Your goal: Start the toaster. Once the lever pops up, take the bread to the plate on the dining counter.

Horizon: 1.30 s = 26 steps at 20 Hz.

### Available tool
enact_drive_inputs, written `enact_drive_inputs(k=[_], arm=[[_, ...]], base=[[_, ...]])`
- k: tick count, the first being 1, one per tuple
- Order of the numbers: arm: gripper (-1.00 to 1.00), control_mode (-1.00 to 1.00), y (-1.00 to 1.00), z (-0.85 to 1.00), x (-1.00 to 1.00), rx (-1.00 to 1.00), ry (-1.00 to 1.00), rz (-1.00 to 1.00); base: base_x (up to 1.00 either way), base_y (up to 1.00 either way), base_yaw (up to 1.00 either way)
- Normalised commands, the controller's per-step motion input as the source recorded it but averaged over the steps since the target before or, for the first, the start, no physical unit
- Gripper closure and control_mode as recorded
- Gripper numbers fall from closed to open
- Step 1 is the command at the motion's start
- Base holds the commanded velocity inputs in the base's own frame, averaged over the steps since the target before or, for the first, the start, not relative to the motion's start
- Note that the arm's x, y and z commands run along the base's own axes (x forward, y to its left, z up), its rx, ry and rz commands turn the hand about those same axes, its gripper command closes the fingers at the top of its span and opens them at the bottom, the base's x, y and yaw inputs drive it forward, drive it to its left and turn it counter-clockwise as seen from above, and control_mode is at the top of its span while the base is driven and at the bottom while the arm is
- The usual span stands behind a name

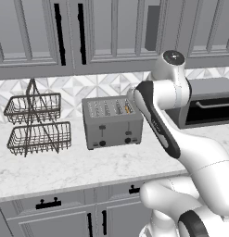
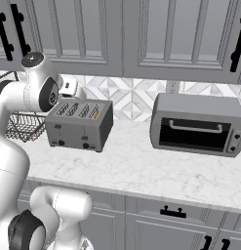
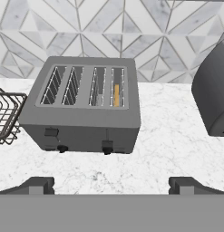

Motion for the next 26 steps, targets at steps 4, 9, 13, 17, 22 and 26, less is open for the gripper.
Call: enact_drive_inputs(k=[4,9,13,17,22,26], arm=[[-1.0,-1.0,0.0,0.0,0.0,0.0,0.0,0.0],[-1.0,-1.0,0.0,0.0,0.0,0.0,0.0,0.0],[-1.0,-1.0,0.0,0.0,0.0,0.0,0.0,0.0],[-1.0,-1.0,0.0,0.0,0.0,0.0,0.0,0.0],[-1.0,-1.0,0.0,0.0,0.0,0.0,0.0,0.0],[-1.0,-1.0,0.0,0.0,0.0,0.0,0.0,0.0]], base=[[0.0,0.0,0.0],[0.0,0.0,0.0],[0.0,0.0,0.0],[0.0,0.0,0.0],[0.0,0.0,0.0],[0.0,0.0,0.0]])
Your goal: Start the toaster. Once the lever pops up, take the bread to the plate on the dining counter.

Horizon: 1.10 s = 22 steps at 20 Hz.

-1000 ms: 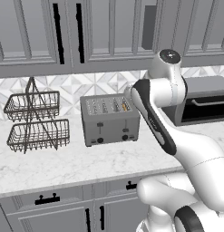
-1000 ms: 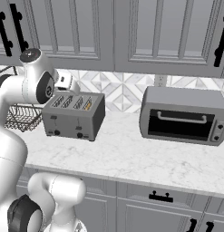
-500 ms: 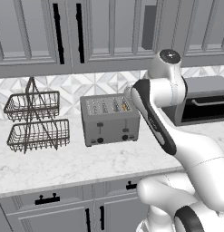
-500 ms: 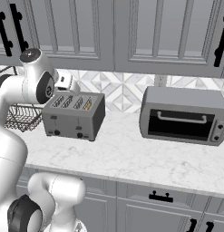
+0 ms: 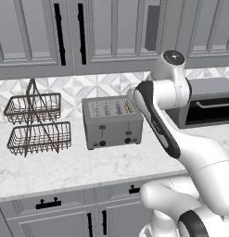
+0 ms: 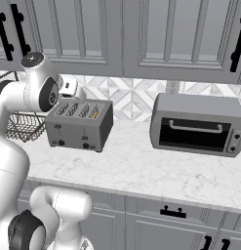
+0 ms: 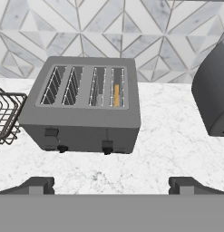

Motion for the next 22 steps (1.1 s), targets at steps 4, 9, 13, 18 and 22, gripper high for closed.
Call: enact_drive_inputs(k=[4,9,13,18,22], arm=[[-1.0,-1.0,0.0,0.0,0.0,0.0,0.0,0.0],[-1.0,-1.0,0.0,0.0,0.0,0.0,0.0,0.0],[-1.0,-1.0,0.0,0.0,0.0,0.0,0.0,0.0],[-1.0,-1.0,0.0,0.0,0.0,0.0,0.0,0.0],[-1.0,-1.0,0.0,0.0,0.0,0.0,0.0,0.0]], base=[[0.0,0.0,0.0],[0.0,0.0,0.0],[0.0,0.0,0.0],[0.0,0.0,0.0],[0.0,0.0,0.0]])
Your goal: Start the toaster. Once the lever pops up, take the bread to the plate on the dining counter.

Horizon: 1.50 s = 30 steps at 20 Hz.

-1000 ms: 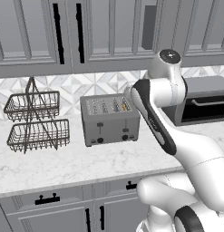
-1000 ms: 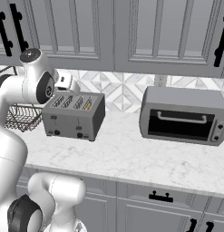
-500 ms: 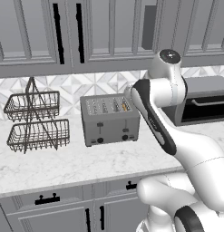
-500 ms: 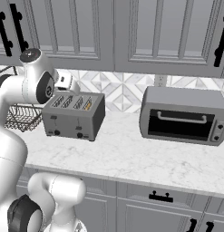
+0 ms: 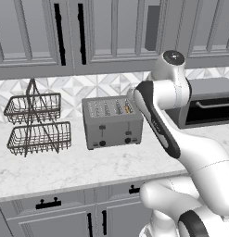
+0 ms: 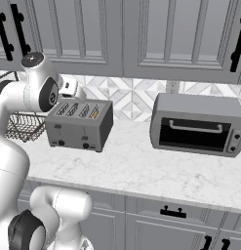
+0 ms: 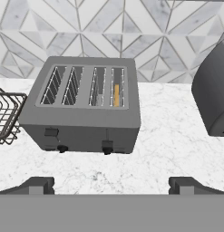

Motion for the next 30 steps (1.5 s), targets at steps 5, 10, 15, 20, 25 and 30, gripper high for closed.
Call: enact_drive_inputs(k=[5,10,15,20,25,30], arm=[[-1.0,-1.0,0.0,0.0,0.0,0.0,0.0,0.0],[-1.0,-1.0,0.0,0.0,0.0,0.0,0.0,0.0],[-1.0,-1.0,0.0,0.0,0.0,0.0,0.0,0.0],[-1.0,-1.0,0.0,0.0,0.0,0.0,0.0,0.0],[-1.0,-1.0,0.0,0.0,0.0,0.0,0.0,0.0],[-1.0,-1.0,0.0,0.0,0.0,0.0,0.0,0.0]], base=[[0.0,0.0,0.0],[0.0,0.0,0.0],[0.0,0.0,0.0],[0.0,0.0,0.0],[0.0,0.0,0.0],[0.0,0.0,0.0]])
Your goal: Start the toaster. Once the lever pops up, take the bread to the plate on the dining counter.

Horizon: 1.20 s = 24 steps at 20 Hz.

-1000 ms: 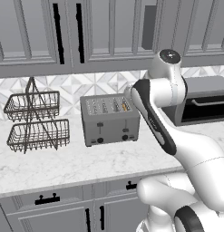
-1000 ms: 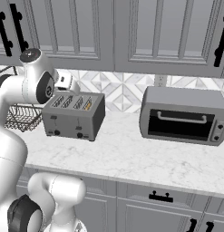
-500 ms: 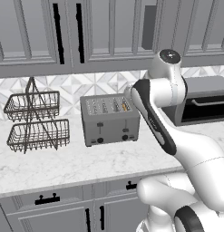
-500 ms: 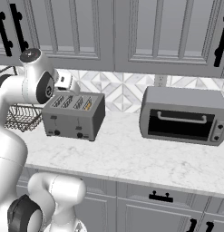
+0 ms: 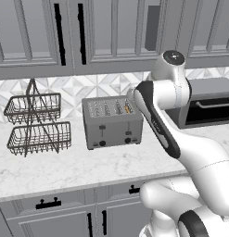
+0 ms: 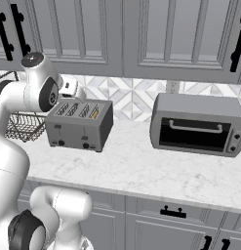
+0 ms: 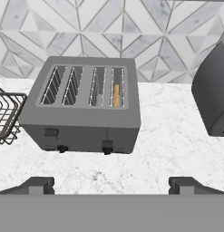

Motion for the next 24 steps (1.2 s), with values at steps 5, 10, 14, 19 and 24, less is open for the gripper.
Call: enact_drive_inputs(k=[5,10,14,19,24], arm=[[-1.0,-1.0,0.0,0.0,0.0,0.0,0.0,0.0],[-1.0,-1.0,0.0,0.0,0.0,0.0,0.0,0.0],[-1.0,-1.0,0.0,0.0,0.0,0.0,0.0,0.0],[-1.0,-1.0,0.0,0.0,0.0,0.0,0.0,0.0],[-1.0,-1.0,0.0,0.0,0.0,0.0,0.0,0.0]], base=[[0.0,0.0,0.0],[0.0,0.0,0.0],[0.0,0.0,0.0],[0.0,0.0,0.0],[0.0,0.0,0.0]])
